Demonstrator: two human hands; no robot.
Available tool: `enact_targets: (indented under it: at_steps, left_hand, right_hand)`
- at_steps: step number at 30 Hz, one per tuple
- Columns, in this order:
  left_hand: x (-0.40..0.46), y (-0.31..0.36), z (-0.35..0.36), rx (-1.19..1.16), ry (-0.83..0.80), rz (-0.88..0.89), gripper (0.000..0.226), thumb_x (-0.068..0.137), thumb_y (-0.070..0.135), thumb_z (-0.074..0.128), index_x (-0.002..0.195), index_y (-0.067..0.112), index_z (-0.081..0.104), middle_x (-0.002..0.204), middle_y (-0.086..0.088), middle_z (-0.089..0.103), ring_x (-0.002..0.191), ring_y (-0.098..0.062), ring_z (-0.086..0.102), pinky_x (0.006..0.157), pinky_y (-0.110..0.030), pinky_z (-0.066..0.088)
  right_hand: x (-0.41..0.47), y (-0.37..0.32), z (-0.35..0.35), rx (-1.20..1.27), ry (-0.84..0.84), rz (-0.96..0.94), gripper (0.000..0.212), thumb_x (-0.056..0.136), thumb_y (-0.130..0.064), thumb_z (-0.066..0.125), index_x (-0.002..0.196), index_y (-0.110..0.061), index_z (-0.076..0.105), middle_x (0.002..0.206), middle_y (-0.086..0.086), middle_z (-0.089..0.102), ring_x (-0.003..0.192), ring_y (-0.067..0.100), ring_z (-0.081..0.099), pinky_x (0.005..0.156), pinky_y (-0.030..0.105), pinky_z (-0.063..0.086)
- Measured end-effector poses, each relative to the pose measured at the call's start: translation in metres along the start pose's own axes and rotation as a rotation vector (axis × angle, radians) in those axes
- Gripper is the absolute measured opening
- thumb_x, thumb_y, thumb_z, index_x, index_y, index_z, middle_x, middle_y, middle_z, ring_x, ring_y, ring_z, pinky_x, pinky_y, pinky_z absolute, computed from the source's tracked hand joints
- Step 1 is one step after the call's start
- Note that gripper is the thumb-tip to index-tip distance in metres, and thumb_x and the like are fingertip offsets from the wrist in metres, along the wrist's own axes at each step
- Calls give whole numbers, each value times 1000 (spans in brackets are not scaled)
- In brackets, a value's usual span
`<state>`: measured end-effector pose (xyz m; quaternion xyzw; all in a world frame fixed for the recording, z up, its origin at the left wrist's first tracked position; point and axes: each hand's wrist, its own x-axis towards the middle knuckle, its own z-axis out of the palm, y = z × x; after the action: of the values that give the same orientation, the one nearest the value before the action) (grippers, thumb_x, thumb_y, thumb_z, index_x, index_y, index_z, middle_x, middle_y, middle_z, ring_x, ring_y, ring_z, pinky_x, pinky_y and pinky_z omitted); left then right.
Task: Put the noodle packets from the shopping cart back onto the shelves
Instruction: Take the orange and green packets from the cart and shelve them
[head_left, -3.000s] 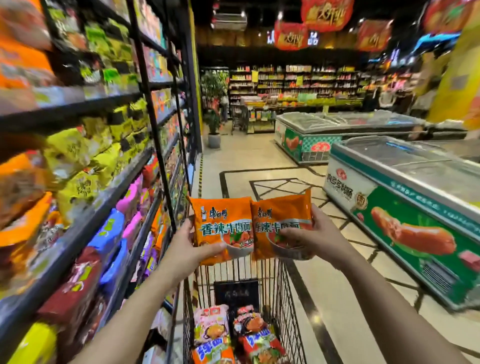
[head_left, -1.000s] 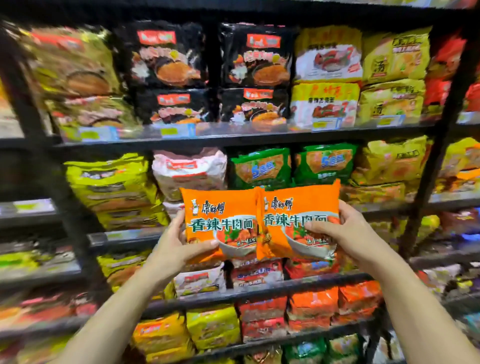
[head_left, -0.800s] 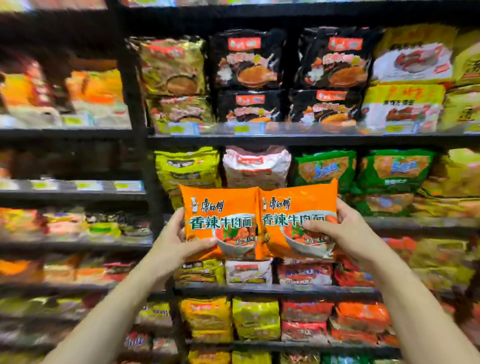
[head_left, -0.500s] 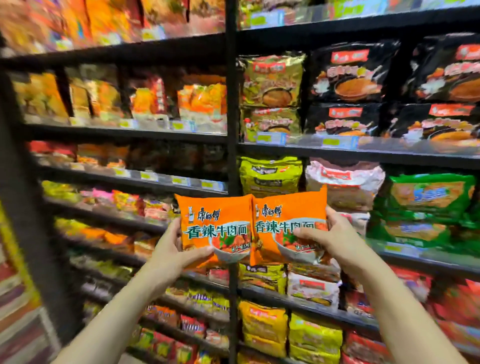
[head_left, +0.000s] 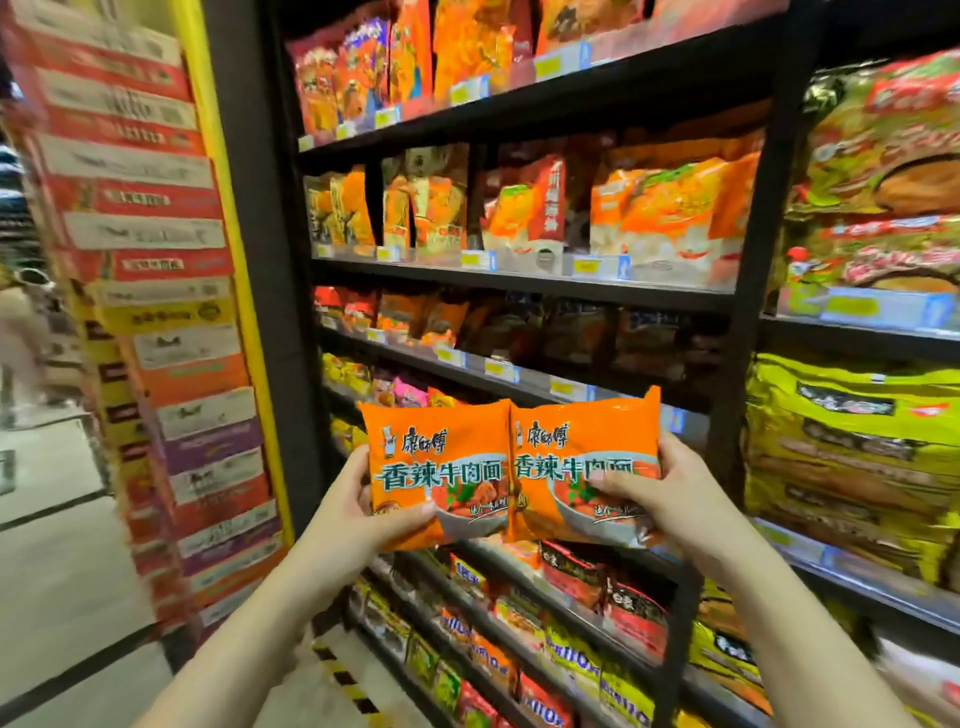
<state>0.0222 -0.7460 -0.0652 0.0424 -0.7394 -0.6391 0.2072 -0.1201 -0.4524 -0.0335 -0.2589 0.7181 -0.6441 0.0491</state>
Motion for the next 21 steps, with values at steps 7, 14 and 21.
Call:
enact_targets:
  at_steps: [7, 14, 21]
  left_hand:
    - [88, -16, -52, 3, 82, 18, 62, 82, 7, 81, 133, 26, 51, 124, 1, 72, 111, -20, 71, 90, -38, 60]
    - [152, -37, -103, 6, 191, 19, 60, 83, 2, 78, 131, 24, 51, 118, 4, 74, 108, -17, 72, 79, -24, 60]
    - [213, -62, -167, 14, 248, 0, 59, 83, 4, 78, 129, 29, 51, 116, 9, 74, 105, -13, 73, 76, -22, 60]
  right_hand:
    - [122, 8, 50, 51, -81, -33, 46, 80, -9, 84, 119, -18, 61, 104, 1, 79, 93, 20, 77, 78, 35, 62]
    - [226, 25, 110, 59, -140, -58, 50, 73, -14, 87, 116, -23, 62, 103, -3, 79, 91, 17, 77, 77, 37, 61]
    - [307, 42, 174, 70, -174, -58, 42, 77, -6, 84, 110, -21, 63, 96, -7, 80, 86, 14, 77, 65, 23, 61]
